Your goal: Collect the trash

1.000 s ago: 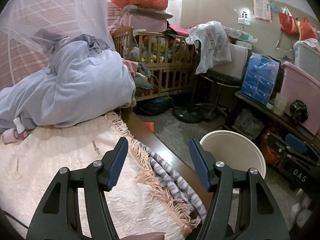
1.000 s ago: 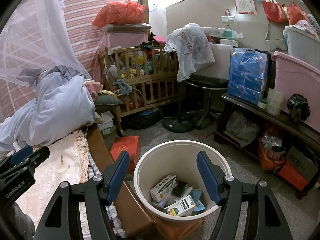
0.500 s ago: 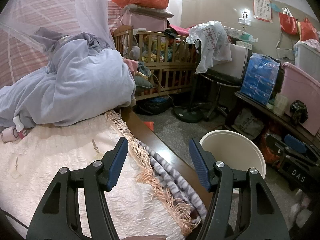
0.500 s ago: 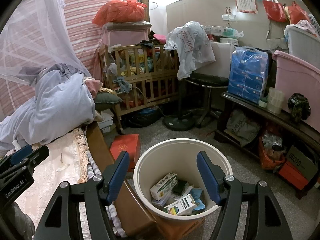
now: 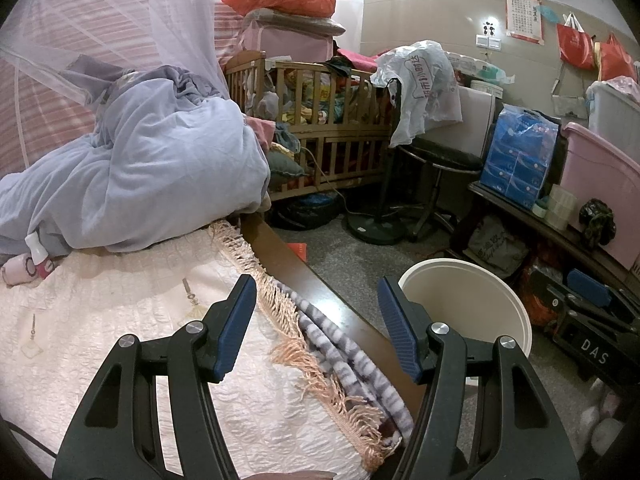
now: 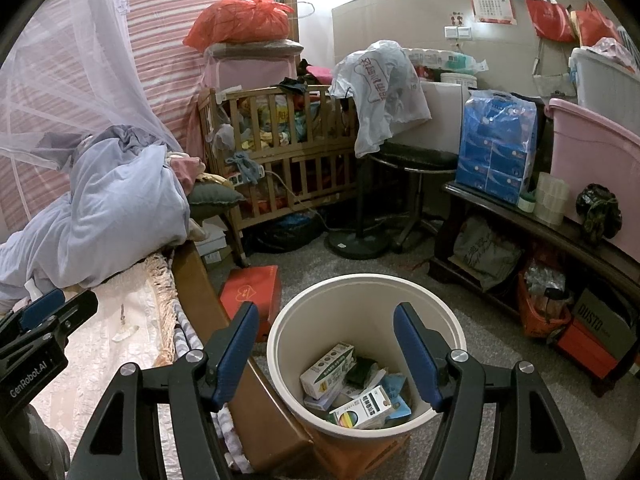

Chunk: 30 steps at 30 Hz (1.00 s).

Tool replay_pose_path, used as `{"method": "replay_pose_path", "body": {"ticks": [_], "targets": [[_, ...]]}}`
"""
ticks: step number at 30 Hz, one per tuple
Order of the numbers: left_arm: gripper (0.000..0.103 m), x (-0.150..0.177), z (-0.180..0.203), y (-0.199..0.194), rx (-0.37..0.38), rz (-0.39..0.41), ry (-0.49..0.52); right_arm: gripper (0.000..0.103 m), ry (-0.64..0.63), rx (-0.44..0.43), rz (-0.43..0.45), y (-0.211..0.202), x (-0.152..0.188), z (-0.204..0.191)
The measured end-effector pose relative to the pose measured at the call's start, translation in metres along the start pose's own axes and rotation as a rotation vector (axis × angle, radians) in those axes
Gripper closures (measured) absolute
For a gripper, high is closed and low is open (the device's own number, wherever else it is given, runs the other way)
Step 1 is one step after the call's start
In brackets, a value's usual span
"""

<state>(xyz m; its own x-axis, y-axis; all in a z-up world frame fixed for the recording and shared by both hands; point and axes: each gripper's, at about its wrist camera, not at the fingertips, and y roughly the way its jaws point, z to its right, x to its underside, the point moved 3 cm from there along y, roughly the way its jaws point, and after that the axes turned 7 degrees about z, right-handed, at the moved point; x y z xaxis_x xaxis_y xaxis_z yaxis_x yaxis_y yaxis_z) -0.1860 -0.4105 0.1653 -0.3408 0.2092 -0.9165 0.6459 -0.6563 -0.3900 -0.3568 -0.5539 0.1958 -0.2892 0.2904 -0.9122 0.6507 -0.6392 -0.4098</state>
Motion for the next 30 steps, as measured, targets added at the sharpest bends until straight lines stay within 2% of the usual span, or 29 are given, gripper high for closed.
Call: {"method": "replay_pose_path", "body": {"ticks": [9, 30], "targets": [[0.041, 0.002, 0.001, 0.001, -0.002, -0.002, -0.001, 0.035, 0.001, -0.003, -0.009, 0.003, 0.009, 0.0], [0.041, 0.012, 0.001, 0.0, 0.008, -0.016, -0.005, 0.035, 0.0, -0.002, -0.013, 0.003, 0.006, -0.001]]}}
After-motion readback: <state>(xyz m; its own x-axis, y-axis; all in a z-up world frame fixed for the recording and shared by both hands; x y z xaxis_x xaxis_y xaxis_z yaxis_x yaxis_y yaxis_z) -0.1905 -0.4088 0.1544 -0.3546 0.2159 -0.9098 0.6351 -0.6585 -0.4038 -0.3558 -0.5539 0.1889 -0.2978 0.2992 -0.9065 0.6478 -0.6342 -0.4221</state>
